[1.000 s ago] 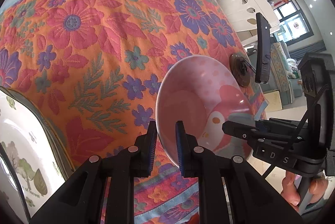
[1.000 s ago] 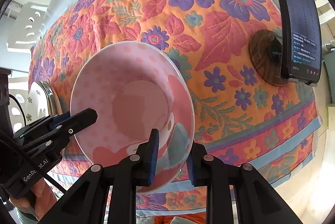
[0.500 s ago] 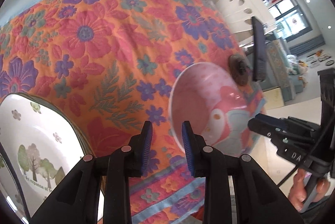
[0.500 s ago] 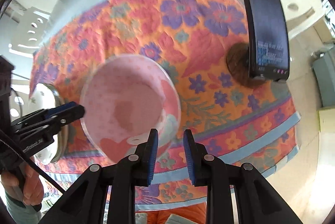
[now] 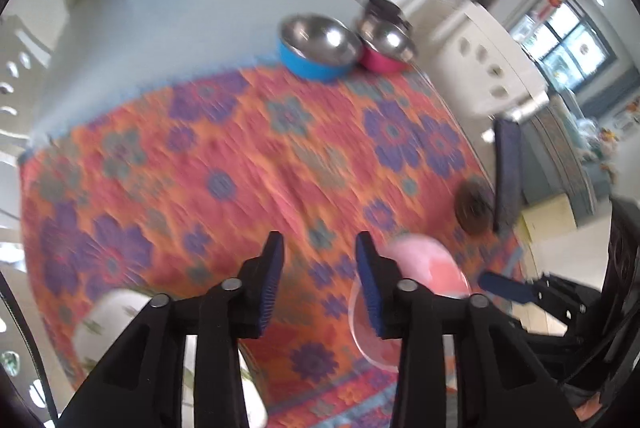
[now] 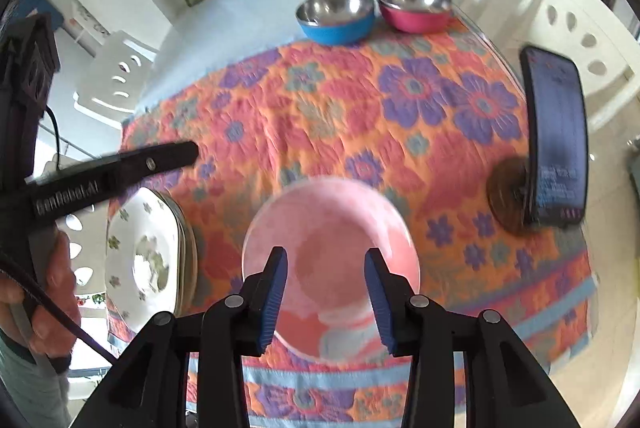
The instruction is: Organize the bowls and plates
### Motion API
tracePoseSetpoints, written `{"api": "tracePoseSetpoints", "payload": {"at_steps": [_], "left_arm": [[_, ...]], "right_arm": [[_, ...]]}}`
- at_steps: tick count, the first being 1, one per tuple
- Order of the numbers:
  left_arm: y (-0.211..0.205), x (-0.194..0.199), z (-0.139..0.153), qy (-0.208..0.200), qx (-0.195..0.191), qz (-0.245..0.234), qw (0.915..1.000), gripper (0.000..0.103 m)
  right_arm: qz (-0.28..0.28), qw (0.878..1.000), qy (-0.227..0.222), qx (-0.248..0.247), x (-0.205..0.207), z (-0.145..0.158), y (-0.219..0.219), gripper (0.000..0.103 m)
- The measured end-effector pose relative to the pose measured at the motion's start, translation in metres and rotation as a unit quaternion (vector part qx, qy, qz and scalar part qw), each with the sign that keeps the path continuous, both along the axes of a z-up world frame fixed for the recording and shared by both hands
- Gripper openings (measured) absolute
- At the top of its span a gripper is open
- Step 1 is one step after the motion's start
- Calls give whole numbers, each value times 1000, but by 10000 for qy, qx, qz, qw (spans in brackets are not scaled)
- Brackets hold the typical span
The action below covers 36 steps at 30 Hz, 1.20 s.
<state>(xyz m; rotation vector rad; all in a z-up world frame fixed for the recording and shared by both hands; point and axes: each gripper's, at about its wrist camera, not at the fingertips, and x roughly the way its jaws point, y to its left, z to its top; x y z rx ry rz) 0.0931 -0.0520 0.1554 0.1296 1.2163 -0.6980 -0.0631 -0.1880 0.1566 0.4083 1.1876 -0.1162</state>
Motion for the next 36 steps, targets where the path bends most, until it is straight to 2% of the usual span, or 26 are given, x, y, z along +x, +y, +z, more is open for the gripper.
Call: {"api": "tracePoseSetpoints", "payload": {"at_steps": [2, 5, 9, 11, 13, 16, 17, 19, 21, 24, 26, 30, 34, 36], "left_arm": [[-3, 19, 9, -1, -8, 140, 9999, 42], [-11, 45, 29, -119, 186, 186, 9996, 42], [-21, 59, 76, -735, 594, -119, 9955, 44], [-26, 67, 92, -891, 771, -306, 9926, 50], [-38, 78, 105, -1055, 983, -540, 9881, 63], [-63, 91, 108, -1552, 1123, -845, 9778, 68], [-69, 95, 105, -1655, 1049, -853, 9769, 68], [-77, 109, 85, -1602, 686, -592, 9829, 68], [-81, 131, 52, -1243, 339, -168, 9915, 68], [-88, 158, 8, -814, 167, 173, 9964, 66], [-96, 178, -21, -506, 139, 273, 9983, 64], [-110, 207, -62, 99, -275, 367, 9989, 63], [-122, 226, -98, 605, -424, 489, 9961, 49], [-127, 233, -112, 776, -483, 523, 9944, 47]], "right_arm": [[60, 10000, -65, 15, 8, 3, -6, 44], [211, 9996, -151, -63, 25, 11, -18, 48], [258, 9992, -306, -47, 48, 26, -36, 51], [231, 9990, -385, -18, 61, 33, -46, 53], [197, 9990, -408, -49, 75, 37, -54, 53], [53, 9992, -364, -159, 102, 37, -67, 54], [-57, 9993, -352, -142, 112, 35, -73, 54], [-391, 9986, -346, 109, 133, 28, -92, 54], [-984, 9933, -221, 568, 150, 11, -118, 54], [-1559, 9821, -81, 1053, 171, -10, -149, 54], [-1667, 9800, -65, 1089, 185, -17, -158, 54], [-1753, 9777, -56, 1152, 223, -35, -168, 54], [-1673, 9762, 260, 1354, 262, -67, -169, 54], [-1618, 9775, 355, 1306, 274, -78, -165, 54]]}}
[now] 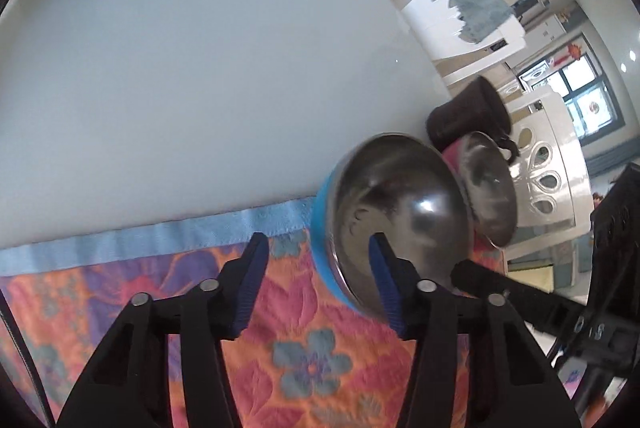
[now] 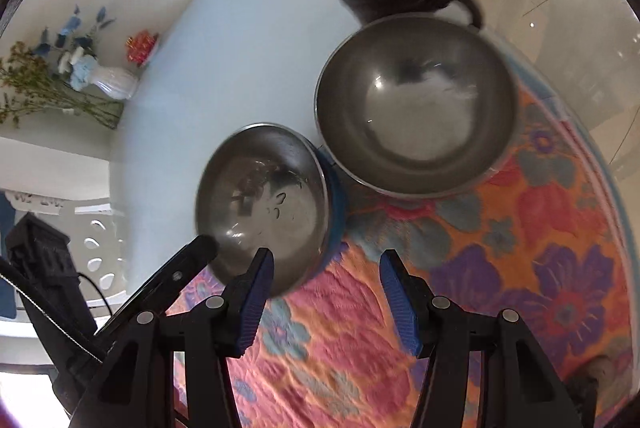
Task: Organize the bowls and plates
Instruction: 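Move the left gripper to the blue steel bowl and grasp its rim, then lift the blue steel bowl with the left gripper and lower it into the pink bowl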
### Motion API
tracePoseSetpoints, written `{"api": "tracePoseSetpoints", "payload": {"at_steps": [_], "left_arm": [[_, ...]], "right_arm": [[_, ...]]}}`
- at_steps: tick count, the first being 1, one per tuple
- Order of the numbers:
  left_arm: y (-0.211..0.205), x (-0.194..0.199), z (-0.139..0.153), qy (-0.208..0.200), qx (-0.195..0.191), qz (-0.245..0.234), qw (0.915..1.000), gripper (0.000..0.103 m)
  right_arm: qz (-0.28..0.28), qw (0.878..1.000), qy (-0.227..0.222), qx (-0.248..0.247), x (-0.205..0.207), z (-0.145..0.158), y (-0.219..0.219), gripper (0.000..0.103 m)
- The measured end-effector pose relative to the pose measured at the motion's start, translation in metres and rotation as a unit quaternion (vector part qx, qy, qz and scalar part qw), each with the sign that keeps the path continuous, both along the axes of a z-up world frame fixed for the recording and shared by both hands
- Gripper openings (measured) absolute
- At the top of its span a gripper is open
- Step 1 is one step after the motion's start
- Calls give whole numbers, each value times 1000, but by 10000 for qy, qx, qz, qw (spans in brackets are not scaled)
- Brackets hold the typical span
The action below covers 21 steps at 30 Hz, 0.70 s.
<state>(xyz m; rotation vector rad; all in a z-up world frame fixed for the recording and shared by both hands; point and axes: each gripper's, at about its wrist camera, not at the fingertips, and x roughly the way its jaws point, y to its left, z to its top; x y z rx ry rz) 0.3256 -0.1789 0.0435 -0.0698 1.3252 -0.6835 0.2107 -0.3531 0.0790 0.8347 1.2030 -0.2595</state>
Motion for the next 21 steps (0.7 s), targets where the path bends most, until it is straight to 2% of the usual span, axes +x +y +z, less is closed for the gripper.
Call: {"api": "tracePoseSetpoints", "payload": {"at_steps": [5, 11, 12, 15, 21], "left_arm": [[-11, 3, -15, 81, -141, -81, 9998, 44], [-16, 9, -30, 261, -170, -142, 9994, 25], [-16, 9, -31, 296, -197, -159, 9992, 16], [-16, 4, -26, 195, -195, -208, 9994, 14], [4, -19, 6, 37, -347, -217, 9992, 14]], "right_arm": [[139, 9994, 93, -290, 15, -13, 7, 51], [218, 9991, 267, -251, 21, -35, 6, 36], [260, 9990, 264, -248, 23, -37, 7, 30], [390, 9981, 300, -364, 23, -38, 12, 19], [589, 9965, 129, -587, 4, -14, 27, 19]]}}
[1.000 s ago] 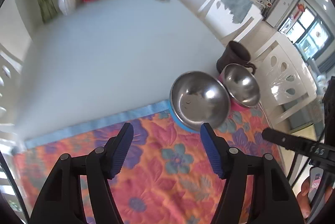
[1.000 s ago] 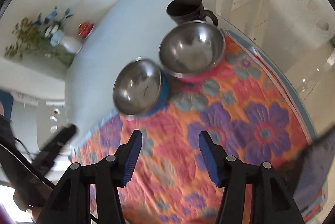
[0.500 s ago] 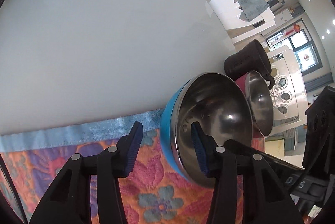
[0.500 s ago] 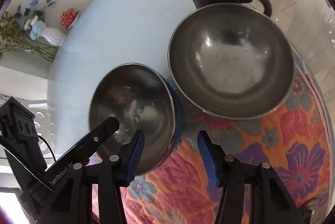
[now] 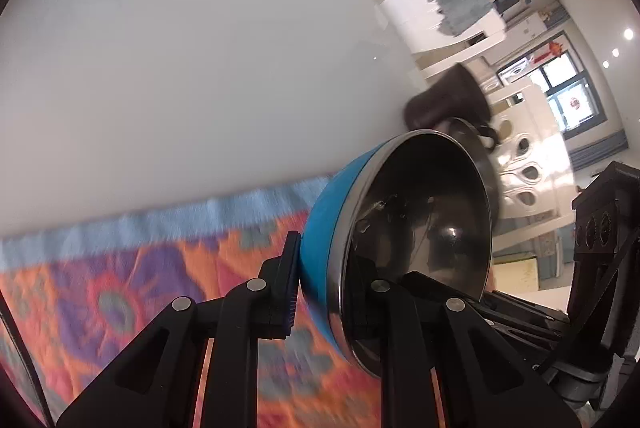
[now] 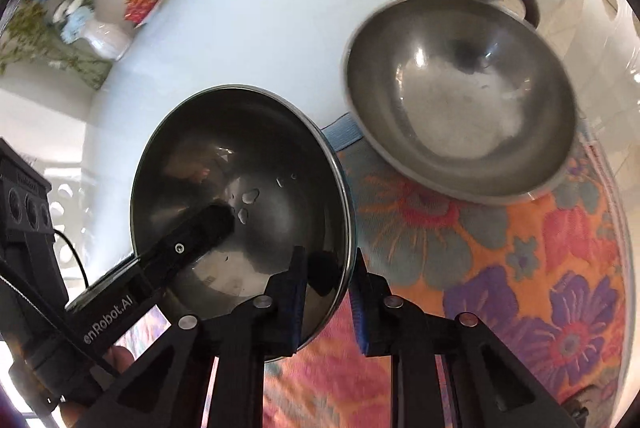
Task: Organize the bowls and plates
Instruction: 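Lift the blue steel bowl with the left gripper and lower it into the pink bowl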
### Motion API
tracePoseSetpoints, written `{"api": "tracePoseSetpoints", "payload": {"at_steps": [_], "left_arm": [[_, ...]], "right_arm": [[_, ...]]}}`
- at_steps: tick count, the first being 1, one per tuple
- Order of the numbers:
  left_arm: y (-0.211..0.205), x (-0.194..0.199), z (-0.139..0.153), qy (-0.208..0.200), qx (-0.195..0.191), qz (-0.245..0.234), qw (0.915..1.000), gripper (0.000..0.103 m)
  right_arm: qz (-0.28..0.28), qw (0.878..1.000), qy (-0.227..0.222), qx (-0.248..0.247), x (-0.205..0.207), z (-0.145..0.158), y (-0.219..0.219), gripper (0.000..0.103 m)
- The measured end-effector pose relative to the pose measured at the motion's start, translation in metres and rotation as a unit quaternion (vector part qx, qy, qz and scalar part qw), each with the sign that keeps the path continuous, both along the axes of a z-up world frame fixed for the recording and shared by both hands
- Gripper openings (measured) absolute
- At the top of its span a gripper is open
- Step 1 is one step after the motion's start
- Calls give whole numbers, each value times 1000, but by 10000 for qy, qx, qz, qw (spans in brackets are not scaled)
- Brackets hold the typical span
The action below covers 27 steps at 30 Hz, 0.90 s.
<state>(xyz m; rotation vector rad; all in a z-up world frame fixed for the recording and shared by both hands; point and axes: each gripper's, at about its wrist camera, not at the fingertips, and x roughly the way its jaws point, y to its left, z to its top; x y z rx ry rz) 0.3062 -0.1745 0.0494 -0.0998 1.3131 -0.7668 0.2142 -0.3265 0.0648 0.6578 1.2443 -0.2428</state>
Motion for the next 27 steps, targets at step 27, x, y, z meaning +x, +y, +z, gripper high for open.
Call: {"api": "tracePoseSetpoints", "payload": {"at_steps": [27], "left_arm": [[90, -280, 47, 82, 267, -154, 9995, 15]], "right_arm": [[1324, 9902, 415, -149, -268, 59, 108, 21]]}}
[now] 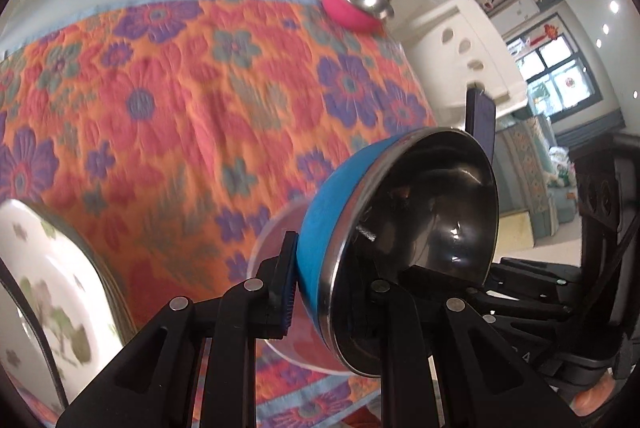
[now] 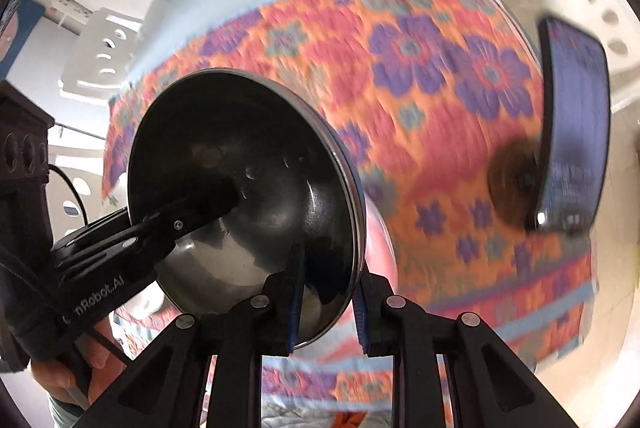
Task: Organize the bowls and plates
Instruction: 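Lift the blue steel bowl with the left gripper and lower it into the pink bowl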
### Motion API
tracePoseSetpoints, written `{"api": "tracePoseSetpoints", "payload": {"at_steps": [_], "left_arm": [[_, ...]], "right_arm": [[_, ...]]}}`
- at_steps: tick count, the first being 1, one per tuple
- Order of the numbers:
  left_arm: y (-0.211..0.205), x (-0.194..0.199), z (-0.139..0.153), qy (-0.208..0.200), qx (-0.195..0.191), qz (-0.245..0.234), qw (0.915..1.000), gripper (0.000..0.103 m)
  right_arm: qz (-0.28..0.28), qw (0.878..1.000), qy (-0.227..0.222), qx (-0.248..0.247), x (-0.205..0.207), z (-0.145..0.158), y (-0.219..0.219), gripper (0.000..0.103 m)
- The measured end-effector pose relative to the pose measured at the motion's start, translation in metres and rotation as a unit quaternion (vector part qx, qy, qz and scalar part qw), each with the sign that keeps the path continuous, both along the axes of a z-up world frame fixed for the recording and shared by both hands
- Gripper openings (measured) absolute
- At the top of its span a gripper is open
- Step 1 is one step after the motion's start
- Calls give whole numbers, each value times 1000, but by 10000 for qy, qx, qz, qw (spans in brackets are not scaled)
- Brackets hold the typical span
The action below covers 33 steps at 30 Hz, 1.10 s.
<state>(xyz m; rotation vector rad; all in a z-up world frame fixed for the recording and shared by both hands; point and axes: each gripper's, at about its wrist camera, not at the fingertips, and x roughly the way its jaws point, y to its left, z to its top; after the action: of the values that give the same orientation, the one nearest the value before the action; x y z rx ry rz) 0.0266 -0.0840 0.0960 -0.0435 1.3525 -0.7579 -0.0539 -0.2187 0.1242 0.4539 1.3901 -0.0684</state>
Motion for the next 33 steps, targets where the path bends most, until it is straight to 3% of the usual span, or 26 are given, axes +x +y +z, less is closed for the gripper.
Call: {"api": "tracePoseSetpoints", "payload": {"at_steps": [6, 14, 16, 21, 24, 33], "left_arm": [[-4, -22, -14, 92, 150, -136, 9998, 15], [-3, -22, -23, -26, 513, -96, 9986, 20], [1, -20, -18, -227, 656, -61, 9976, 29], [23, -9, -9, -229, 441, 198, 9986, 32], [29, -3, -12, -201, 533, 313, 9979, 31], [19, 1, -12, -145, 443, 256, 9986, 31]], "right_arm": [[-84, 9995, 273, -136, -24, -14, -1, 21], [-138, 9986, 275, -423, -29, -15, -1, 21], [-156, 9989, 238, -366, -28, -14, -3, 21], [-131, 9992, 249, -266, -31, -14, -4, 21], [-93, 9994, 292, -172, -33, -17, 0, 21], [-8, 9994, 331, -43, -24, -15, -7, 21]]}}
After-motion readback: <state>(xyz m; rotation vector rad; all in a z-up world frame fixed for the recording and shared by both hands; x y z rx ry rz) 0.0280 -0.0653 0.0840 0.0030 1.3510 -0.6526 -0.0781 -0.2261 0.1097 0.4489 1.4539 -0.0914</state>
